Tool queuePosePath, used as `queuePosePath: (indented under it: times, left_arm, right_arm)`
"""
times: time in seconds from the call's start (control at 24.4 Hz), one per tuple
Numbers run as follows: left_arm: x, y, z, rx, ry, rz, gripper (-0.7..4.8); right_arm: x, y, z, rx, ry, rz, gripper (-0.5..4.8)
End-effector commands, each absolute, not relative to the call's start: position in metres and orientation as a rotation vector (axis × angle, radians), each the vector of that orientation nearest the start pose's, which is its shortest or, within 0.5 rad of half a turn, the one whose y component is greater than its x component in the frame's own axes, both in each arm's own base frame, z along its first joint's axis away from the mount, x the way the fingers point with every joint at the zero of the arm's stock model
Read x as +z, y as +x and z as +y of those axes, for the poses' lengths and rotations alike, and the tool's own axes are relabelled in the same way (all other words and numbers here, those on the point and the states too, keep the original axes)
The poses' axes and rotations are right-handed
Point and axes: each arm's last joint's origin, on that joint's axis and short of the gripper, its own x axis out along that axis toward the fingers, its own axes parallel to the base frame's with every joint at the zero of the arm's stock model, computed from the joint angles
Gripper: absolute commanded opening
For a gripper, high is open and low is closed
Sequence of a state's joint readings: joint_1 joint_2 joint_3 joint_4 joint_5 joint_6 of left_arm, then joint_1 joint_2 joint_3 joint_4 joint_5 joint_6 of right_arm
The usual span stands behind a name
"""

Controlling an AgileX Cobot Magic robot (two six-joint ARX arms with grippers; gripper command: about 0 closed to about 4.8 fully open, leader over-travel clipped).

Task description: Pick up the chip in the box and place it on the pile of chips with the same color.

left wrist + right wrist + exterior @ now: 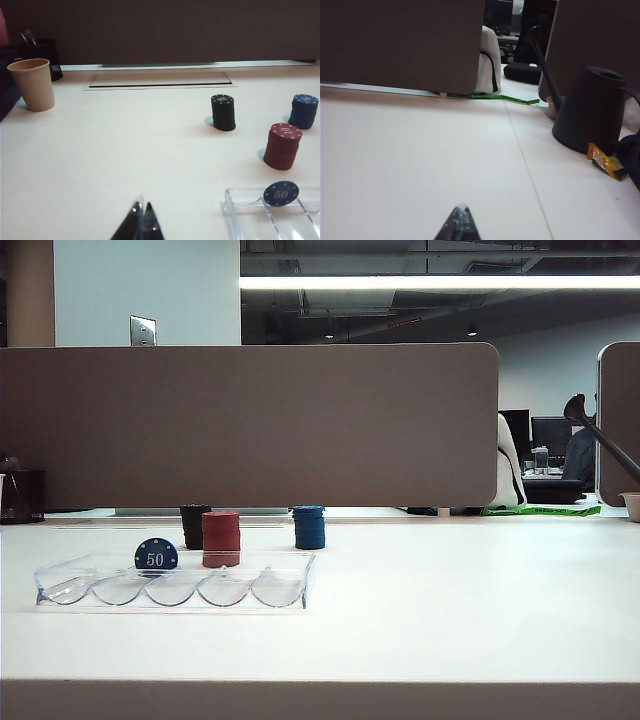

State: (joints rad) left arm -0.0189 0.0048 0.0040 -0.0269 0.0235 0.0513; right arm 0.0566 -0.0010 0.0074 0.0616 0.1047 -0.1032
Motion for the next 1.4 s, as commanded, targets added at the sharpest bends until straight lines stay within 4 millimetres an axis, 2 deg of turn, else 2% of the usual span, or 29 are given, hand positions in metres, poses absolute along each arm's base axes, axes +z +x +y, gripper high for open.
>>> queuePosePath:
  times: [0.04,0.53,0.7,0.9,1.15,1.19,1.4]
  left_arm:
    - [0.164,0.098,-0.003,-0.047,0.048,0.017,-0.05]
    - [0.168,0.097,-0.003,-0.046,0.047,-0.028,-0.06]
    - [0.175,0.096,-0.003,-0.048,0.001,-0.025,-0.06]
    - [0.194,0.088,-0.003,-0.06,0.014,0.009,-0.06]
    - [0.222,0.079,-0.006,-0.187,0.074,0.09,-0.06]
    - [0.23,0.079,-0.008,-0.245,0.068,0.133,-0.06]
    - [0.25,0.084,-0.01,-0.341,0.115,0.229,-0.06]
  right_arm:
    - [0.173,0.097,0.003,-0.05,-0.094,-0.077,-0.05]
    - [0.173,0.097,0.003,-0.047,-0.09,-0.079,-0.06]
    - [0.18,0.095,0.006,0.063,-0.095,-0.091,-0.06]
    - [0.199,0.089,0.007,0.093,-0.096,-0.069,-0.06]
    - [0.23,0.083,0.007,0.124,-0.106,-0.043,-0.06]
    - [0.241,0.085,0.008,0.171,-0.109,0.002,-0.06]
    - [0.264,0.099,0.013,0.295,-0.127,0.131,-0.06]
